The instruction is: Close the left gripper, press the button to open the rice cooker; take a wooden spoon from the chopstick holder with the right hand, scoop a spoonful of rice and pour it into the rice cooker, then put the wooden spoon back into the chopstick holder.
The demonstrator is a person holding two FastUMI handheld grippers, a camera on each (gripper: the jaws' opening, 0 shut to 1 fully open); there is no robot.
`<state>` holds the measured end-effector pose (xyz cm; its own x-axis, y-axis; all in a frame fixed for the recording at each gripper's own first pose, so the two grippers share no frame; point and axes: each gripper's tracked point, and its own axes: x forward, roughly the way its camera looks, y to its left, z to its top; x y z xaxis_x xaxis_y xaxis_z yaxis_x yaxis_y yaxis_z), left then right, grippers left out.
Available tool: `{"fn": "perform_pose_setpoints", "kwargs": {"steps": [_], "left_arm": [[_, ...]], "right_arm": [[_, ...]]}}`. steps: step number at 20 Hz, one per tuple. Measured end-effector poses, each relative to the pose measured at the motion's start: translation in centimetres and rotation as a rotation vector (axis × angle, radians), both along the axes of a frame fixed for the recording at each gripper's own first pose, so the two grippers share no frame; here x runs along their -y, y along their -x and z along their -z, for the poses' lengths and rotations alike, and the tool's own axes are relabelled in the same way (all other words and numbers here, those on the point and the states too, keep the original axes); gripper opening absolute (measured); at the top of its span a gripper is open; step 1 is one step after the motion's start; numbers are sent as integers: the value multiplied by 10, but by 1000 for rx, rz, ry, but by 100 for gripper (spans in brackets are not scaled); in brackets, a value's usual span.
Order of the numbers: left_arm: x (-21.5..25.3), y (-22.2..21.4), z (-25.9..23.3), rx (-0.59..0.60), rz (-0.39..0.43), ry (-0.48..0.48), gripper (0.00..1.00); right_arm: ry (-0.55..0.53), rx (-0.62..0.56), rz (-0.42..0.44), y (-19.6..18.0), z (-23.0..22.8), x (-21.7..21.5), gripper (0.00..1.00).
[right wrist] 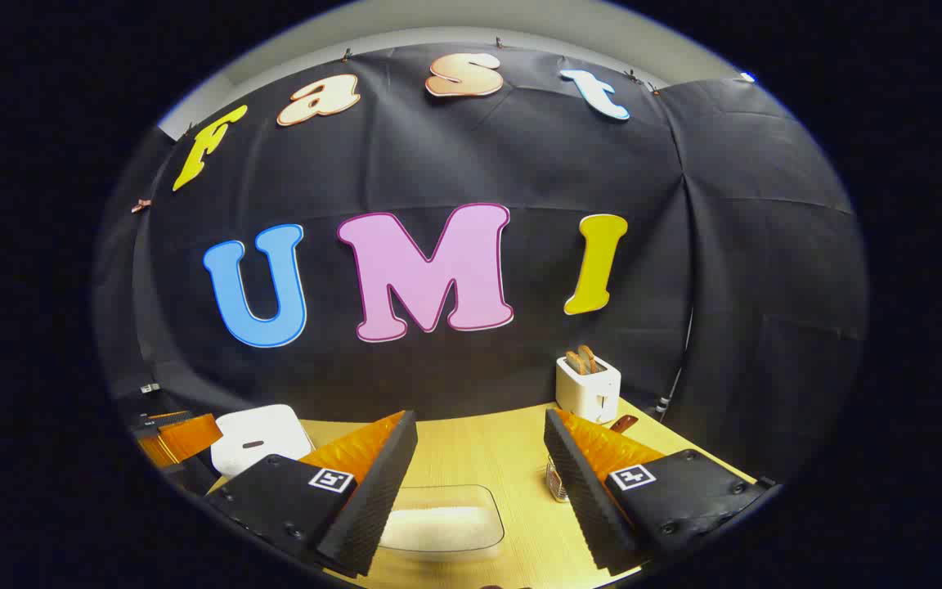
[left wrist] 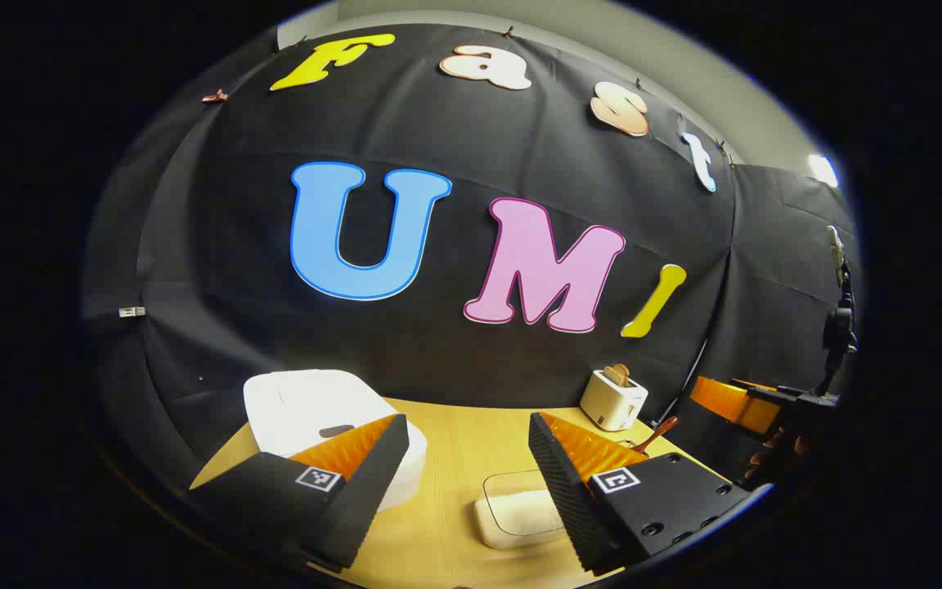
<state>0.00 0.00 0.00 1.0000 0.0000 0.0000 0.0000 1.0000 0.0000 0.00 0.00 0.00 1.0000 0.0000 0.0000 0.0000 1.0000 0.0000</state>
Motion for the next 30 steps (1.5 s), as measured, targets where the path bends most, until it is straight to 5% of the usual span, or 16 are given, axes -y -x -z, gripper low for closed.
{"fn": "perform_pose_setpoints", "kwargs": {"steps": [13,24,30], "left_arm": [[-19,-22,-14,6,-161,-32,96],[-27,-44,-33,19,-179,-132,95],[-40,-63,-44,22,-167,-77,77]], "right_arm": [[-34,-80,-92,-34,23,11,97],[-75,-120,-62,-51,36,48,98],[-70,-130,-20,-50,39,67,99]]}}
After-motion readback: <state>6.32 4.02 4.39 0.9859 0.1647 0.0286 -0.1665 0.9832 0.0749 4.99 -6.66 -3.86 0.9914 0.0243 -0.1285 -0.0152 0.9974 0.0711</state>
